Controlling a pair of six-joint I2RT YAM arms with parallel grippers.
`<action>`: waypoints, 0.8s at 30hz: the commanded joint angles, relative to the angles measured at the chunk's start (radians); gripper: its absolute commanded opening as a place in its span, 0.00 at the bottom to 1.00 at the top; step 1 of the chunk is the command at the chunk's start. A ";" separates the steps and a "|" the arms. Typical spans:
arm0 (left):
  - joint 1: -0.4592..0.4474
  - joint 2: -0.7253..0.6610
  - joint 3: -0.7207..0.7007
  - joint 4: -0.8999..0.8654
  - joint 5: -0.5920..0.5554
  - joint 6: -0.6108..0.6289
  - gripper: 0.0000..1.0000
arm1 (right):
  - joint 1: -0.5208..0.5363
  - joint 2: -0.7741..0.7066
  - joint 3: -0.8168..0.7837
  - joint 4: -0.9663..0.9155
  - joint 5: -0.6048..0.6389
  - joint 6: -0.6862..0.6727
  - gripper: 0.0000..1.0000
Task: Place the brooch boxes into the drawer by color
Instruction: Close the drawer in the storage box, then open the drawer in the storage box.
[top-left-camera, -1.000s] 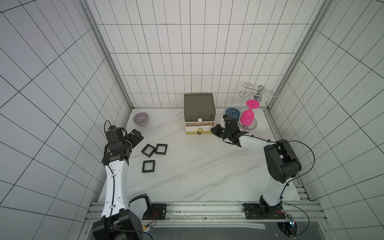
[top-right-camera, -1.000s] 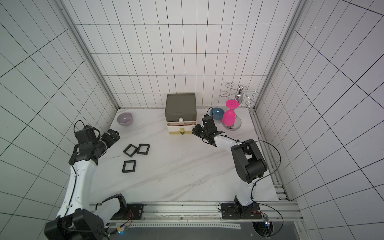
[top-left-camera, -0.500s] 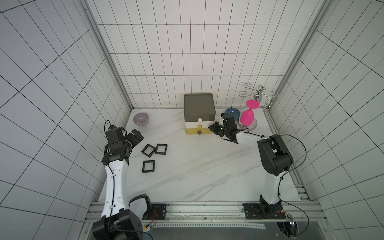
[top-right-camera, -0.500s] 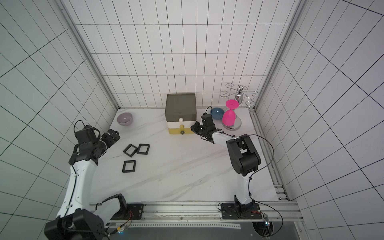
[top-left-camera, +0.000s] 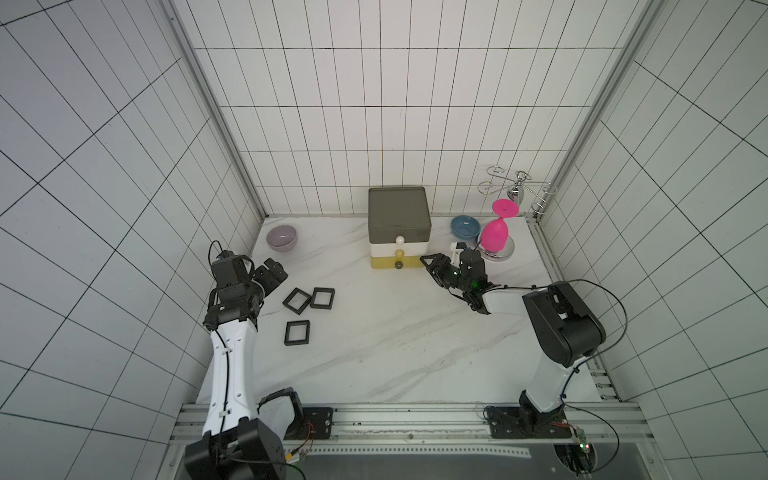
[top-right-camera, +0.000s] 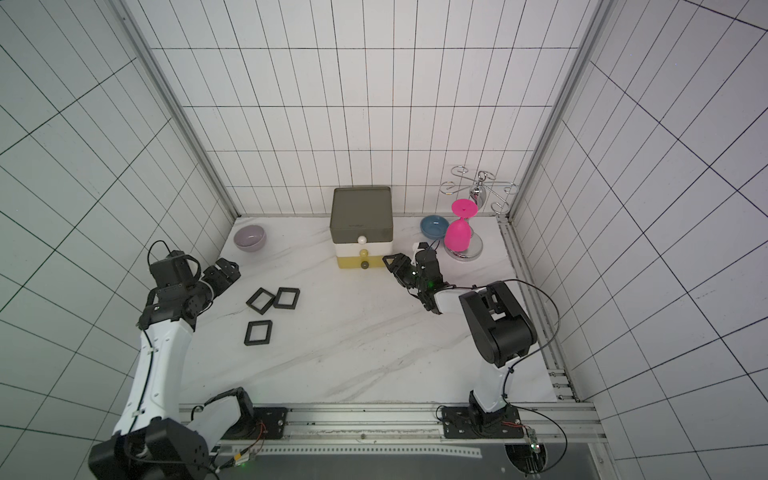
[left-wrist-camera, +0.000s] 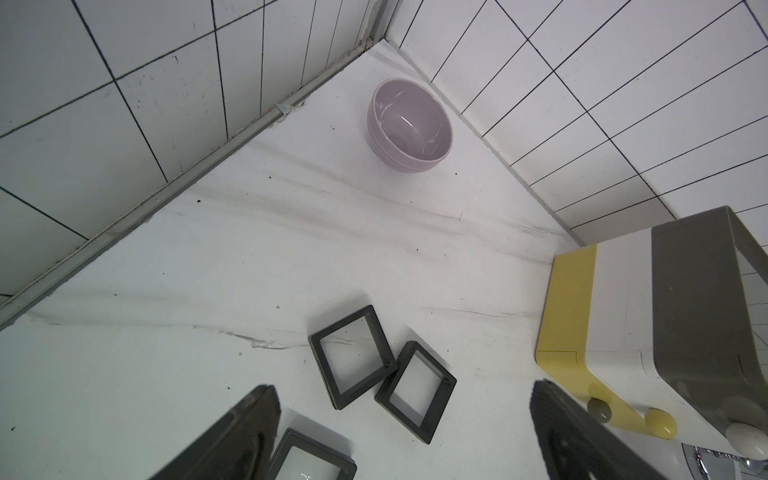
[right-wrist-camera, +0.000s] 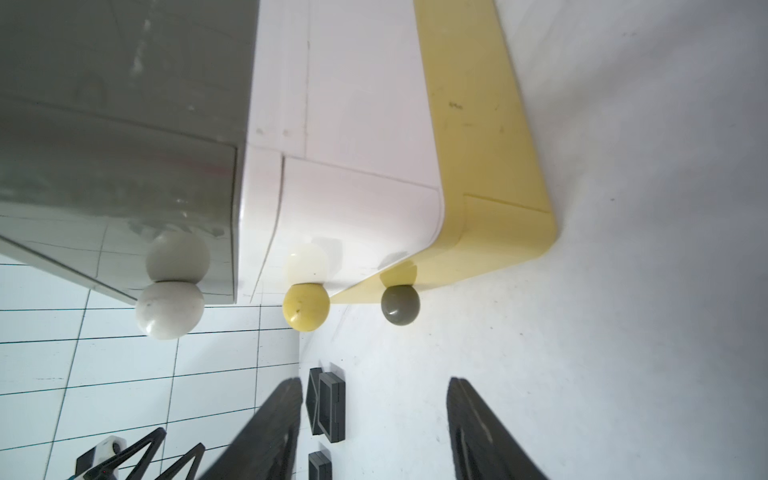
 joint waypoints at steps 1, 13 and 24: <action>0.004 -0.006 -0.008 0.026 0.009 0.010 0.98 | 0.048 0.042 -0.006 0.145 0.032 0.077 0.59; 0.004 -0.004 -0.008 0.027 0.017 0.005 0.98 | 0.103 0.224 0.072 0.238 0.106 0.141 0.52; 0.003 -0.001 -0.008 0.029 0.019 0.006 0.98 | 0.118 0.309 0.163 0.211 0.112 0.137 0.49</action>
